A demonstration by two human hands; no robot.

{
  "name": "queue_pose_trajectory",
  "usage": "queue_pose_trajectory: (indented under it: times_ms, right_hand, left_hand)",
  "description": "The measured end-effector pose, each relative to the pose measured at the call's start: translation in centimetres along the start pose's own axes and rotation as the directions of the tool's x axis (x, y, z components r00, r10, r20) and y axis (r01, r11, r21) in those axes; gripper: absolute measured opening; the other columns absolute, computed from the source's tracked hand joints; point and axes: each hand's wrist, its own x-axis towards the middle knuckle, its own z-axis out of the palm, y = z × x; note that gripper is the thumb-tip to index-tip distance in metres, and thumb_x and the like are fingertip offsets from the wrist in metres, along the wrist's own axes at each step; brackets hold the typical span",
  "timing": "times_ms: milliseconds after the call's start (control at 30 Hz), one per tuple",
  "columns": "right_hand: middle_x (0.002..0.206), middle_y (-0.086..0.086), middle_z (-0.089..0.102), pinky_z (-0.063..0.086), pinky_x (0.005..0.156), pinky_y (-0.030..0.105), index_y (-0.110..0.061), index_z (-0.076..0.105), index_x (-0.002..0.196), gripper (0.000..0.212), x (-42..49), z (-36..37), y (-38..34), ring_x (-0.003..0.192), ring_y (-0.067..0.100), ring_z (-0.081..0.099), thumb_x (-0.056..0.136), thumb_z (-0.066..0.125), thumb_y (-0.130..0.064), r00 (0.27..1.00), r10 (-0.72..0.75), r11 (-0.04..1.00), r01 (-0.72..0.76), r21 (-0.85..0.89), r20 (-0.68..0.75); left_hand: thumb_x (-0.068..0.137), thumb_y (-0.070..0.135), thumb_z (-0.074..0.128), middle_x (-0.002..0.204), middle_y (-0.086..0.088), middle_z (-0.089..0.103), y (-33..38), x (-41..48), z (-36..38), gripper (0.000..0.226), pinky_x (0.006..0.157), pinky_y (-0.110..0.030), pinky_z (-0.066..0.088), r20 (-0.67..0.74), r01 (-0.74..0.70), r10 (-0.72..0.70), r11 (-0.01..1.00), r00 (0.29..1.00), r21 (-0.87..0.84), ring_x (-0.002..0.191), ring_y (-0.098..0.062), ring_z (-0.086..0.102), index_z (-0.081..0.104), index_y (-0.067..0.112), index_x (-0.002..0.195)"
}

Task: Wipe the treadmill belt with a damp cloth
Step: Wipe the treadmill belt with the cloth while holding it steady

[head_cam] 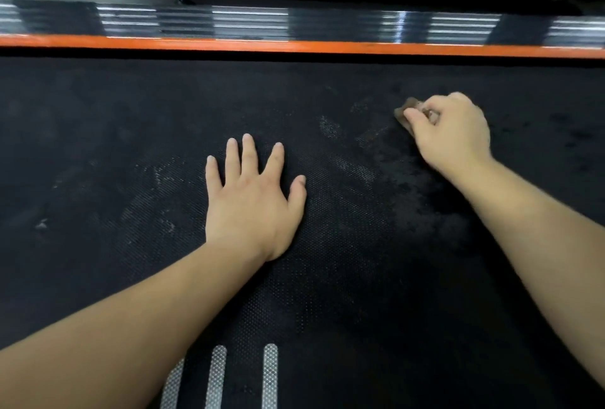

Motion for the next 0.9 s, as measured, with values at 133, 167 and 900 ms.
queue_pose_trajectory:
  times_ms: [133, 167, 900]
  right_hand:
    - [0.08, -0.003, 0.044, 0.034, 0.058, 0.029, -0.027, 0.062, 0.075, 0.022, -6.4, 0.4, -2.8, 0.071, 0.019, 0.048, 0.092, 0.063, -0.042, 0.946, -0.284, 0.957, 0.271, 0.1, 0.157]
    - [0.078, -0.005, 0.043, 0.032, 0.058, 0.029, -0.028, 0.061, 0.075, 0.022, -6.6, 0.0, -2.5, 0.071, 0.018, 0.048, 0.092, 0.063, -0.043, 0.935, -0.305, 0.951, 0.29, 0.107, 0.179]
    - [0.077, -0.007, 0.039, 0.036, 0.062, 0.03, -0.026, 0.052, 0.071, 0.03, -13.2, -3.9, -0.6, 0.075, 0.028, 0.056, 0.091, 0.06, -0.047, 0.997, -0.073, 0.995, 0.075, -0.065, 0.038]
  left_hand:
    - [0.098, 0.066, 0.009, 0.171, -0.011, -0.003, 0.0, 0.0, 0.0, 0.072, 0.125, -0.054, -0.005, -0.004, 0.002, -0.002, 1.0, 1.0, 0.006, 0.157, -0.028, -0.012, 0.008, 0.033, 0.162]
    - [0.098, 0.066, 0.009, 0.171, -0.011, -0.003, 0.0, 0.0, 0.0, 0.072, 0.125, -0.054, -0.005, 0.001, -0.001, 0.001, 1.0, 1.0, 0.006, 0.157, -0.028, -0.012, 0.008, 0.033, 0.162]
    - [0.105, 0.044, 0.038, 0.166, -0.01, 0.027, -0.3, -0.7, -0.1, 0.047, 0.126, -0.05, 0.006, -0.189, -0.191, 0.153, 0.961, 0.97, -0.201, 0.156, -0.026, 0.013, 0.047, 0.026, 0.147]
